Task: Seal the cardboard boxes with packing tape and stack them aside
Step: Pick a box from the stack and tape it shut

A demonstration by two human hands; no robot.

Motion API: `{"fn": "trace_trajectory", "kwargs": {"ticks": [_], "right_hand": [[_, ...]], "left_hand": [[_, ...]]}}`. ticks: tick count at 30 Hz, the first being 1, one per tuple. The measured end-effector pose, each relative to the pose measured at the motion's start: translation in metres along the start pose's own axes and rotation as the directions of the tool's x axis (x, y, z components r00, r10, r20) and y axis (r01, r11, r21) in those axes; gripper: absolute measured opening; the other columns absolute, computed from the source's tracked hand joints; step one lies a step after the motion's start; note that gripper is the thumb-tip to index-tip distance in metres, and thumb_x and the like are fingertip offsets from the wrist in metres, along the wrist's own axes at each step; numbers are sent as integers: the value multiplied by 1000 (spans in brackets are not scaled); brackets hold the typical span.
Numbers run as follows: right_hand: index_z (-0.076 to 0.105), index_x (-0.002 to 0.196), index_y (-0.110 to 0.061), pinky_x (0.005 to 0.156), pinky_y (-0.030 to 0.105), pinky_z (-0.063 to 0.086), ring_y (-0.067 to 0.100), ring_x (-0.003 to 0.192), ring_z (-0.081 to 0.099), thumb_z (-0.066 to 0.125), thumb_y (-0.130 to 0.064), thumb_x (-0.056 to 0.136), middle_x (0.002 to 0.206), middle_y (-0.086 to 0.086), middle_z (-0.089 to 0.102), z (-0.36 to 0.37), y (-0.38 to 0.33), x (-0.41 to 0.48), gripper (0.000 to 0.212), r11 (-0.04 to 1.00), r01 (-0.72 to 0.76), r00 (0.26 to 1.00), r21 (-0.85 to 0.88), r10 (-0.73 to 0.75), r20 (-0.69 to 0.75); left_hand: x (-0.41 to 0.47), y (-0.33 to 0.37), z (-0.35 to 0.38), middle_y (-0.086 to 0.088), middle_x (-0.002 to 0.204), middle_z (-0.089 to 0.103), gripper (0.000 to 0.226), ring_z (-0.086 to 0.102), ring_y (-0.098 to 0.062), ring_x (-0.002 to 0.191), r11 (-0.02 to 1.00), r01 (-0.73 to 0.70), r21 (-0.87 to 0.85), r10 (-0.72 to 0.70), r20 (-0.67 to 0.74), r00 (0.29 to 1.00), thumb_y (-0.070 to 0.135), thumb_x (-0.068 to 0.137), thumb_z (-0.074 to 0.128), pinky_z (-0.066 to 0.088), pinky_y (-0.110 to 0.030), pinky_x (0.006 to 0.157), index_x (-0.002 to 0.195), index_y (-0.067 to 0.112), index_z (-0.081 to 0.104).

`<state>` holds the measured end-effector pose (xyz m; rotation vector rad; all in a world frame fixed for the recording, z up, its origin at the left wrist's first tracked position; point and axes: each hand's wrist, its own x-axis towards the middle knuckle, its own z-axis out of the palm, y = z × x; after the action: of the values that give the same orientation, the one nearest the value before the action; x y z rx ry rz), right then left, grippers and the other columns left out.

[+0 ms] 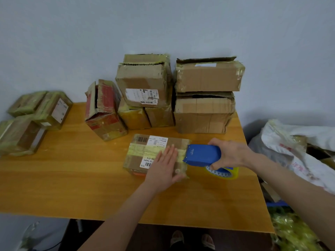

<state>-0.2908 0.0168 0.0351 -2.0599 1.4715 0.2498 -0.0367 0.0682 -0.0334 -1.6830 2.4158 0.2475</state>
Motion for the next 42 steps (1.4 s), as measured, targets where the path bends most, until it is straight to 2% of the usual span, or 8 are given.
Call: {"fn": "trace_trajectory", "kwargs": {"ticks": [5, 8, 13, 20, 24, 28, 33, 42], "right_hand": [[36, 135, -36, 86, 38, 52, 18, 96, 58, 73, -47, 74, 109, -8, 57, -2, 6, -2, 72, 999, 14, 1000, 41, -15, 18], [38, 136, -39, 89, 37, 52, 17, 99, 58, 75, -38, 75, 111, -8, 57, -2, 17, -5, 71, 983, 18, 1000, 182, -22, 22], [43, 119, -49, 88, 33, 53, 11, 98, 60, 77, -32, 71, 109, -12, 59, 2, 38, -13, 62, 959, 19, 998, 281, -36, 53], [37, 118, -55, 86, 37, 55, 13, 97, 60, 71, -46, 57, 107, -15, 59, 10, 49, -17, 70, 976, -19, 997, 218, 1, 83], [37, 134, -42, 83, 35, 53, 16, 97, 57, 73, -35, 73, 107, -9, 58, 17, 35, -12, 71, 998, -21, 994, 64, 14, 109], [34, 143, -36, 86, 33, 52, 16, 99, 55, 74, -35, 75, 110, -8, 56, 20, 29, -7, 78, 997, -42, 990, 64, 33, 134], [38, 137, -38, 77, 32, 51, 17, 94, 55, 73, -37, 74, 103, -8, 56, 19, 20, 2, 73, 996, -48, 986, 80, 34, 163], [51, 116, -36, 77, 35, 52, 14, 86, 58, 70, -49, 64, 93, -9, 62, 17, 15, 19, 57, 986, -92, 980, 138, 66, 186]], "left_hand": [[6, 9, 10, -5, 157, -23, 100, -21, -19, 145, 1000, -4, 10, 4, 1, 1000, 81, 74, -2, -15, -36, 116, 147, 16, -20], [5, 7, 8, -4, 157, -23, 102, -21, -19, 145, 1000, -17, 17, 17, -4, 1000, 82, 71, -5, -14, -36, 117, 147, 16, -19], [7, 5, 9, -4, 156, -24, 102, -21, -19, 145, 999, -22, 38, 21, 12, 1000, 81, 73, -1, -14, -36, 117, 150, 15, -16], [4, 6, 3, -2, 157, -23, 92, -20, -17, 145, 1000, -3, -4, 3, 16, 1000, 71, 89, 29, -12, -37, 119, 150, 18, -16], [8, 23, -2, -4, 153, -26, 87, -21, -20, 144, 1000, 21, 16, -21, 1, 1000, 77, 81, 5, -12, -44, 118, 151, 29, -13], [12, 20, 4, -1, 154, -25, 78, -19, -20, 146, 1000, 2, 14, -1, -44, 999, 63, 81, -8, -15, -41, 116, 149, 26, -16], [11, 13, 9, 0, 155, -24, 76, -21, -20, 145, 1000, 2, -25, -2, -27, 1000, 66, 80, -11, -12, -40, 118, 145, 28, -22], [13, 11, 9, -1, 154, -26, 81, -22, -20, 145, 1000, -10, -30, 10, 3, 1000, 72, 75, -23, -8, -42, 120, 144, 29, -23]]}}
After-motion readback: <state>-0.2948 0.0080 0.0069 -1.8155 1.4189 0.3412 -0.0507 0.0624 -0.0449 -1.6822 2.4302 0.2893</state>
